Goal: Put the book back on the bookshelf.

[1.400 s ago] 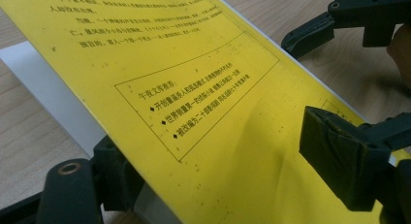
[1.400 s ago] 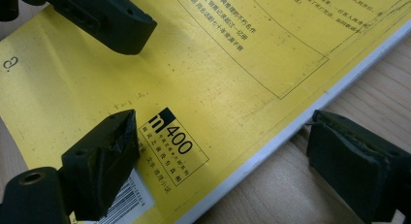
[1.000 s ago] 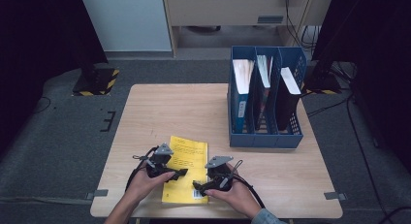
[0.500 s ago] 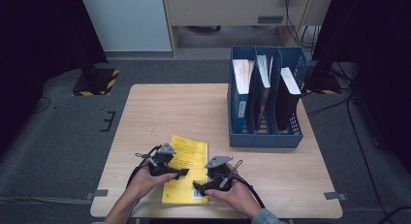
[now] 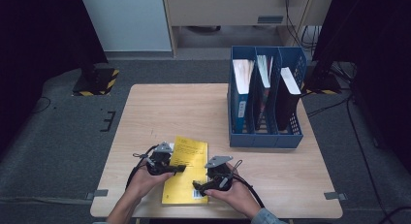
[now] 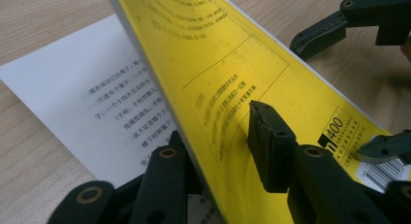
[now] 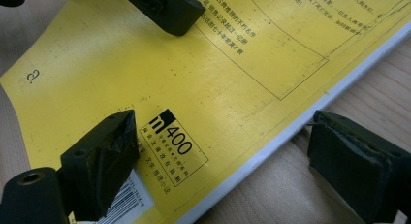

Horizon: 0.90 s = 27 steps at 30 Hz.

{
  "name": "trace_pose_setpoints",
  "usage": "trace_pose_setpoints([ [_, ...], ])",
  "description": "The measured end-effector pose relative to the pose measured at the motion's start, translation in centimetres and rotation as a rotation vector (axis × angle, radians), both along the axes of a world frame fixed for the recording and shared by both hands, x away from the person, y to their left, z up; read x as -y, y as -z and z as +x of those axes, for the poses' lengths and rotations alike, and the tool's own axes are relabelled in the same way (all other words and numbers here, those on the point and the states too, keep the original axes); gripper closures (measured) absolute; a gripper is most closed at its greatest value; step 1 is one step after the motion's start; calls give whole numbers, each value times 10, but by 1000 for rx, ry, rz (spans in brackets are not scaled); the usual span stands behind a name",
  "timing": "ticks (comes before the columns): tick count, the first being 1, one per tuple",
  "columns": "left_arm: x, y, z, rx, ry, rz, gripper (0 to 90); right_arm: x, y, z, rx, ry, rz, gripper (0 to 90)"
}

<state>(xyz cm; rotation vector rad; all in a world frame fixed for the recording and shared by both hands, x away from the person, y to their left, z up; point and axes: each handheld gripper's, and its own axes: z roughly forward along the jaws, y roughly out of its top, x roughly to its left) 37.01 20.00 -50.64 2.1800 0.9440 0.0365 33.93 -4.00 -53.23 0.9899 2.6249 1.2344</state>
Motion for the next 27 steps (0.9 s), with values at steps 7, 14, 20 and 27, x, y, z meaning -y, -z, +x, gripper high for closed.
trace_pose_setpoints([
  [7,0,-4,1,3,6,-17,764,0,0,3,1,-15,-6,89],
  [14,0,-5,1,14,13,-28,788,1,1,10,-3,-45,0,66],
  [20,1,-8,0,18,17,-30,805,-1,-2,15,-22,-54,-29,62],
  [27,2,-12,0,18,11,-27,814,4,-2,18,-23,-83,-18,87],
])
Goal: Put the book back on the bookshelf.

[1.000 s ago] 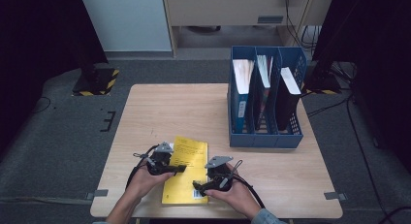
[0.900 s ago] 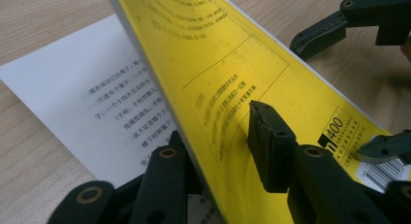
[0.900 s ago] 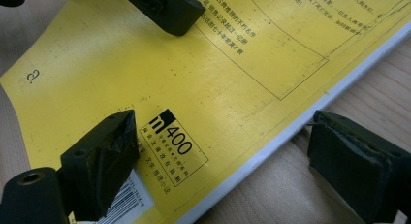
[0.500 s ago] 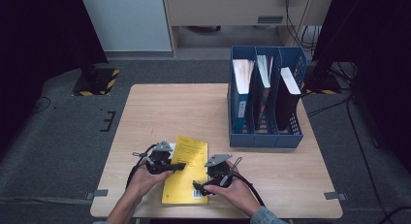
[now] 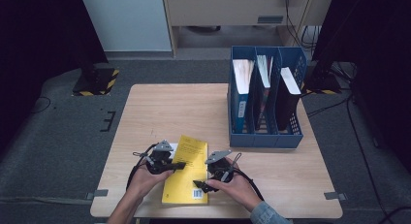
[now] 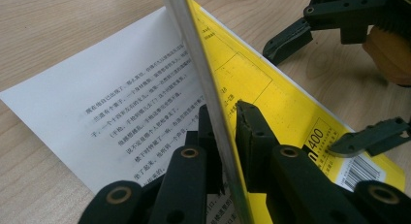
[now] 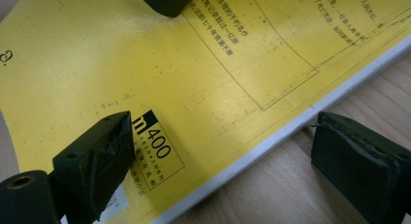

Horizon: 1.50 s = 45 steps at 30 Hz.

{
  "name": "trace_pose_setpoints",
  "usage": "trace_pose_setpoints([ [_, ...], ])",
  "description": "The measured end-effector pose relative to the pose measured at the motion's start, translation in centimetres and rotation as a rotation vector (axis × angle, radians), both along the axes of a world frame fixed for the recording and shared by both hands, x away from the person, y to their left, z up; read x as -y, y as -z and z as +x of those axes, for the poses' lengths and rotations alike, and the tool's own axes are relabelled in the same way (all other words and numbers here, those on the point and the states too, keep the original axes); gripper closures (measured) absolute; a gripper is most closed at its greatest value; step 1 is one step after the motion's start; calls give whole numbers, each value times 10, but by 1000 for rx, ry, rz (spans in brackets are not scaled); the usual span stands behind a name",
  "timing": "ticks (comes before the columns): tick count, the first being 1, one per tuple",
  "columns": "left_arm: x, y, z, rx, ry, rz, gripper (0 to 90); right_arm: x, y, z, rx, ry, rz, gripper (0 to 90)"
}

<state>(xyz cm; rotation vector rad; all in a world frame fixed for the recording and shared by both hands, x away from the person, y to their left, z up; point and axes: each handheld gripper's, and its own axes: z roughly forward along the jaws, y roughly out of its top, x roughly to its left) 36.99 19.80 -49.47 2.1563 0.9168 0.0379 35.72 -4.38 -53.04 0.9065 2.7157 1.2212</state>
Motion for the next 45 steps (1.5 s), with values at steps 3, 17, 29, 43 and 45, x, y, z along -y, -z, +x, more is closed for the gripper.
trace_pose_setpoints([
  [3,-1,-3,1,-1,-2,-11,828,1,1,5,0,12,24,92],
  [17,-4,-27,-5,57,25,-36,857,4,-1,29,-94,-9,125,132],
  [29,-8,-49,-4,151,1,4,861,11,-36,33,-30,45,148,353],
  [43,-21,-58,-2,181,-27,-68,861,2,-83,39,3,-27,61,397],
  [45,-23,-58,-3,184,-29,-74,861,1,-86,40,-3,-39,57,397],
])
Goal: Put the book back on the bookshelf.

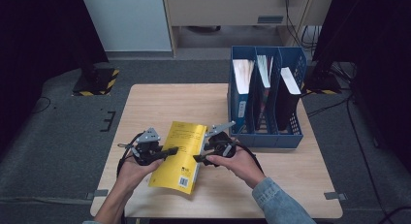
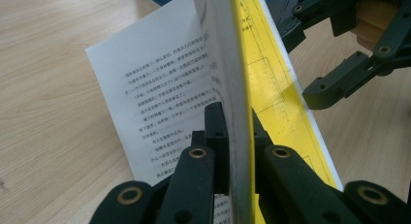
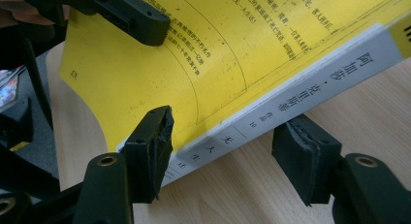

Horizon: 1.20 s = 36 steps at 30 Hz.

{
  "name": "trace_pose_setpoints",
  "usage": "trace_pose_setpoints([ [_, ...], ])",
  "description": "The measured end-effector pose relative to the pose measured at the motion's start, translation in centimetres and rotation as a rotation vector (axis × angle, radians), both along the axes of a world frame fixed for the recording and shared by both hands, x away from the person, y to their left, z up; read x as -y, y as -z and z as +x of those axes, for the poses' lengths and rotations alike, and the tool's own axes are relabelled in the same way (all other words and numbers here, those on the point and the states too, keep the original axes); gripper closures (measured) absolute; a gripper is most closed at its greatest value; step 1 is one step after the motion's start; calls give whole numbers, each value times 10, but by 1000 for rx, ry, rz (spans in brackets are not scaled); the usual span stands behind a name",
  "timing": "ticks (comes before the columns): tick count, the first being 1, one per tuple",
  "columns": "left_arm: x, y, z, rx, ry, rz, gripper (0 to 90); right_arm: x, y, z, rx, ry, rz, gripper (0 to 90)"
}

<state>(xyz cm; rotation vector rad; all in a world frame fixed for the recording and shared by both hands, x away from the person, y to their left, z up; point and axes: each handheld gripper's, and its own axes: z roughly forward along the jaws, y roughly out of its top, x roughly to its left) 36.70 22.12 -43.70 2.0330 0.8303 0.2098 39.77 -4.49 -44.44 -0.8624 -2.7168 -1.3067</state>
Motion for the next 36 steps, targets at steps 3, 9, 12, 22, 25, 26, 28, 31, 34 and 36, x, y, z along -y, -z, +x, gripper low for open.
trace_pose_setpoints([
  [3,-3,0,0,-4,2,-7,861,-4,-3,1,3,-15,-8,397],
  [9,-4,-2,-2,7,7,-15,860,-10,-4,10,-15,-23,-14,397],
  [12,-6,-2,-3,0,10,-20,860,-12,-4,13,-11,-20,-18,398],
  [22,-7,-5,0,5,12,1,854,-23,-7,23,20,-16,-66,398],
  [25,-7,-4,1,4,7,6,853,-25,-7,25,25,-17,-84,421],
  [26,-6,-3,2,1,7,5,853,-25,-7,26,25,-14,-87,428],
  [28,-4,-3,4,1,5,8,852,-24,-8,26,30,-16,-95,441],
  [31,0,-4,6,10,5,14,845,-21,-12,26,47,-2,-113,486],
  [34,5,-8,6,31,9,35,833,-17,-19,24,58,21,-112,536],
  [36,7,-9,8,34,5,33,832,-14,-23,23,82,26,-120,562],
])
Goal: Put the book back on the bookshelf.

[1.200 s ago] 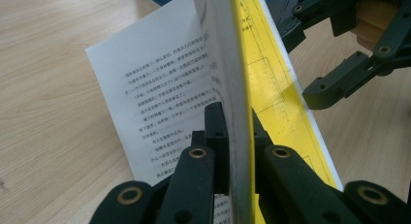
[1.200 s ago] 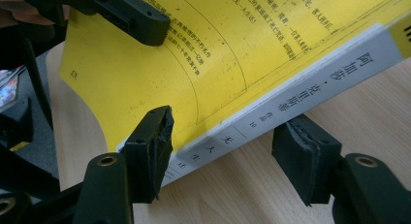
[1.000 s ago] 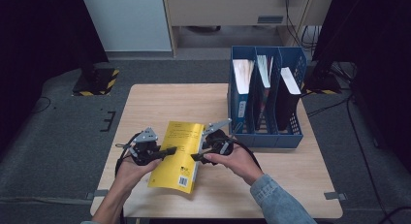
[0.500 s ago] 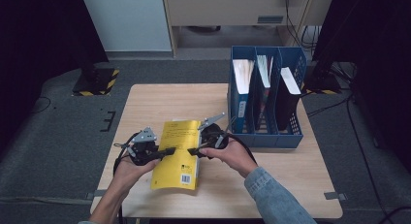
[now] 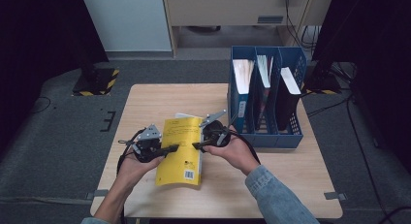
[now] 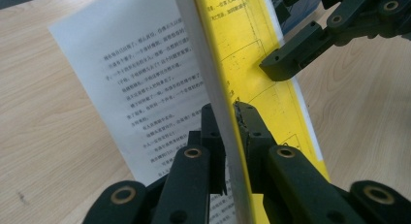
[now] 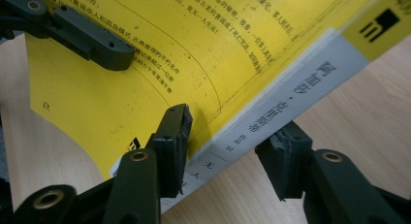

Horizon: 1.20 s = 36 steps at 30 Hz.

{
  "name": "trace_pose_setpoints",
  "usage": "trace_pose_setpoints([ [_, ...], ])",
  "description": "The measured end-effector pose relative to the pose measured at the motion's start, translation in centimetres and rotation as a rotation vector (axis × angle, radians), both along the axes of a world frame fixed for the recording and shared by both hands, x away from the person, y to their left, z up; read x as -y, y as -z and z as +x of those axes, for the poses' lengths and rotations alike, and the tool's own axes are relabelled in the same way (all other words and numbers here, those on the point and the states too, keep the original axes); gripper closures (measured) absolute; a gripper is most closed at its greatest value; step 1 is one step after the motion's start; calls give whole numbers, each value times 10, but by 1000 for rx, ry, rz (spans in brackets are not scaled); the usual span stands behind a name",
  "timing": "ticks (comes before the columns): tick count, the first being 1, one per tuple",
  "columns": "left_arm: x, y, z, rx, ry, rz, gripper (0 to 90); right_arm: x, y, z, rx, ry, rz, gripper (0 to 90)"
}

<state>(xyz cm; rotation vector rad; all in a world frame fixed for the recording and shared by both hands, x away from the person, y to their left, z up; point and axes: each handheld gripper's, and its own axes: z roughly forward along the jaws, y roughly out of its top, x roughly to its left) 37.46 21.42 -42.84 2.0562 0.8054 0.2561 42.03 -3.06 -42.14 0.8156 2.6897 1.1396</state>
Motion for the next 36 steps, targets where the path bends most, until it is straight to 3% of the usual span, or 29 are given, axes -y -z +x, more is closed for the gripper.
trace_pose_setpoints([
  [8,6,-6,14,10,-32,-19,830,11,-16,2,37,74,23,678],
  [13,12,-11,23,37,-55,-7,823,14,-23,3,80,93,16,696],
  [18,12,-15,37,62,-92,-28,803,13,-24,8,124,132,29,700],
  [21,12,-10,42,68,-115,-29,797,7,-23,12,167,139,-3,700],
  [27,8,-5,37,80,-114,-30,759,6,-25,12,168,116,-24,703],
  [36,-1,3,18,91,-126,-48,623,9,-25,-6,166,65,-33,722],
])
